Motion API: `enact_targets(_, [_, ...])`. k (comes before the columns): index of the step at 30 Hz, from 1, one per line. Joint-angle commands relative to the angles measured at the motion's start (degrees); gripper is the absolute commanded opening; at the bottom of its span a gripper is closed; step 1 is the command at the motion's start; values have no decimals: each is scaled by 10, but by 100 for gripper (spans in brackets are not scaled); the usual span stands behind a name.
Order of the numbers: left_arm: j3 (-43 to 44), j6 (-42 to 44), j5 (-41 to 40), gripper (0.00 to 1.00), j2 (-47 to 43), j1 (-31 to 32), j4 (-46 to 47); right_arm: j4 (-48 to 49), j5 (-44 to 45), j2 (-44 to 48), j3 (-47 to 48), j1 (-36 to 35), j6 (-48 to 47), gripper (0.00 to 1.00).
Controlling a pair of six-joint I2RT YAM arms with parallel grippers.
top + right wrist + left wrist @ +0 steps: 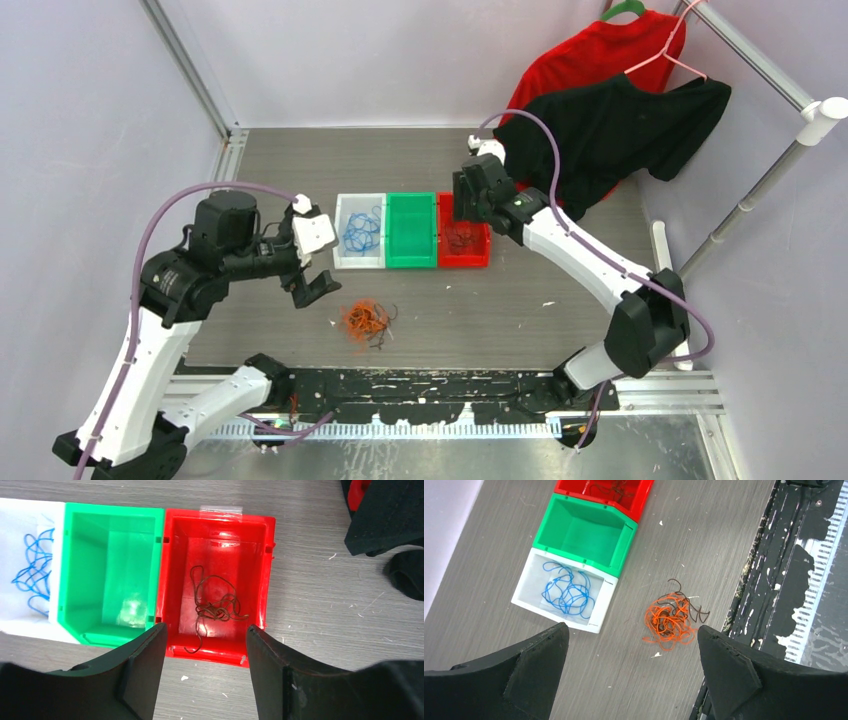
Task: Untangle the cables
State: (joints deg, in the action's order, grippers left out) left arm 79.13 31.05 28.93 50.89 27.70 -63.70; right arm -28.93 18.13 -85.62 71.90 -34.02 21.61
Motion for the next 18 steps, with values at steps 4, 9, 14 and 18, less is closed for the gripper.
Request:
enact_targets(4, [-43, 18, -19, 99, 7, 1, -8, 41, -37, 75, -31, -102, -4, 69])
enact_targets(9, [-82, 23, -22, 100, 27, -35, 7, 113, -89, 57, -107, -215, 25, 69])
enact_targets(14, [-95, 38, -20, 100, 33, -46, 4, 142, -128, -9, -113, -260, 57, 67])
enact_targets(18, [-105, 45, -21, 100, 19, -46, 1, 170, -156, -38, -125, -264, 84, 63])
